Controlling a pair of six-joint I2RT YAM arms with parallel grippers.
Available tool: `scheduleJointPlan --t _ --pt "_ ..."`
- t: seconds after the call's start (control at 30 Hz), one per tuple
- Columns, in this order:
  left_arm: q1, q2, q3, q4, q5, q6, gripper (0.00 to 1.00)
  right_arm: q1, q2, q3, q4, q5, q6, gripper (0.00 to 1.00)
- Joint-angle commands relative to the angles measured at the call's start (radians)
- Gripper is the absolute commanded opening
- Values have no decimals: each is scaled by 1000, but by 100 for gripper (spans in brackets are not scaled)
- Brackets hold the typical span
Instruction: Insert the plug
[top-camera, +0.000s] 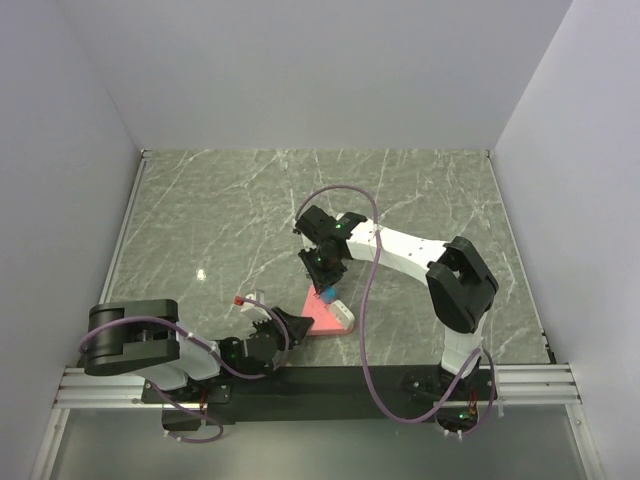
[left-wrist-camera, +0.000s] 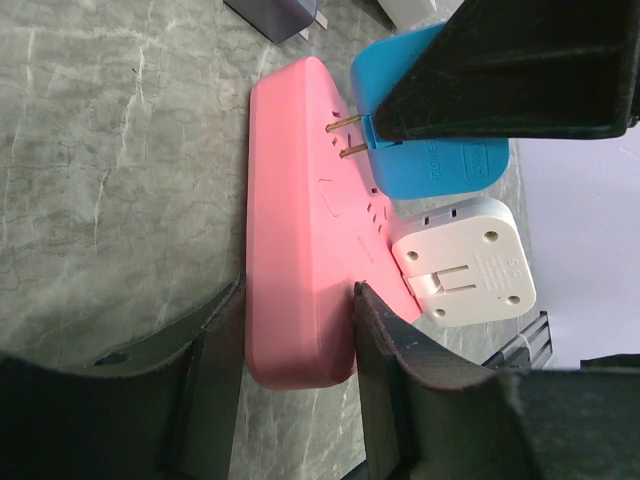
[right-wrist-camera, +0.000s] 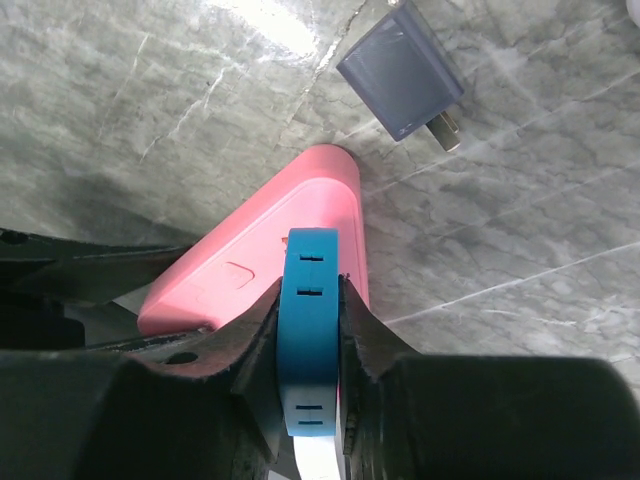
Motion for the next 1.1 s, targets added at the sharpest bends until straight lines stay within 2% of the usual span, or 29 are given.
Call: scheduleJointPlan --t 0.0,0.1,0.53,0.77,1.07 --pt "-12 26 -134 -75 2 40 0 3 3 -6 26 -33 9 9" --pt "-11 28 -136 -76 -1 37 0 5 6 -3 12 -41 9 0" --pt "-17 37 -137 -72 -6 29 0 5 16 66 -28 -141 -5 0" --pt "-17 32 -133 -70 -8 42 1 5 26 51 -60 -1 -8 0" --pt "-19 34 -129 -73 -6 43 0 8 55 57 -54 7 -17 0"
